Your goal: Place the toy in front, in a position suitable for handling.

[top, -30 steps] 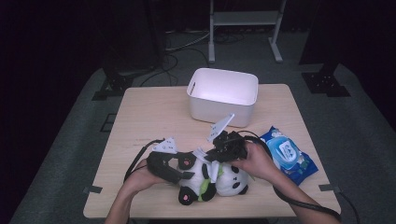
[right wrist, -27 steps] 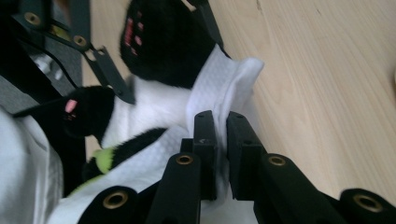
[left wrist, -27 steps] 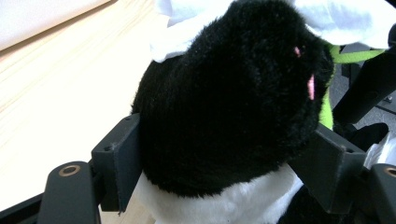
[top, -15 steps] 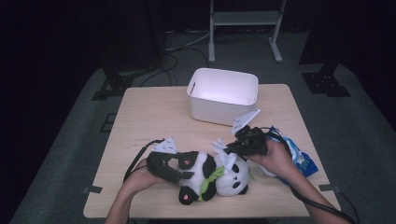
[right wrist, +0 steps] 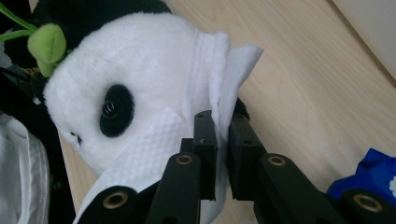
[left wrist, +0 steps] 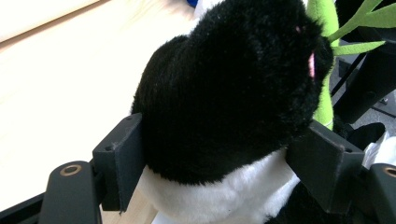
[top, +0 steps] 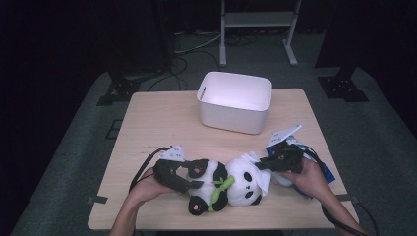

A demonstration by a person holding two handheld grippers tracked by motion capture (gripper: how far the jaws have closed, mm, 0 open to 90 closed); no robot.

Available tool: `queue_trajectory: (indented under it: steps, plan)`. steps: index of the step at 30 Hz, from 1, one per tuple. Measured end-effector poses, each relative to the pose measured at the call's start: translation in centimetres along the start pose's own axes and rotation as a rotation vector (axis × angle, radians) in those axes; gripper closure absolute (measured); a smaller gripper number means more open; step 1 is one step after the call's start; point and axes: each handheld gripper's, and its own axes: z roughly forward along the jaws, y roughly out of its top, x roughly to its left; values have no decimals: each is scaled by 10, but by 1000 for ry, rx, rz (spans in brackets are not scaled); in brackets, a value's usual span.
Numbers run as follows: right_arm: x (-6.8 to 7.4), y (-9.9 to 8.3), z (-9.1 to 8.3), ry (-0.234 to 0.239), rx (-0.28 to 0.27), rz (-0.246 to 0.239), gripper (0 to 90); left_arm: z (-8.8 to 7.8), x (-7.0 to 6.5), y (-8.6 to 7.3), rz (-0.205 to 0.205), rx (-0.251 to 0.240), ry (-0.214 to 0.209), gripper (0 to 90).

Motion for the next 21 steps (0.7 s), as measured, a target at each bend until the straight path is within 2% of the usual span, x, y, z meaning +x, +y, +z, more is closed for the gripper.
queue_trajectory:
  steps: [4,8,14,17,21]
  plan:
    - [2,5,-1,-2,9,-11,822,0,0,0,3,3,-3,231]
    - [11,27,1,9,5,-53,819,0,-1,1,8,0,-5,231]
    - [30,66,18,49,16,-139,822,-1,-1,1,15,4,-8,231]
    - [37,79,32,65,65,-179,822,-2,-2,2,21,6,-8,231]
    - [42,89,46,95,97,-185,830,-2,-2,2,24,8,-9,231]
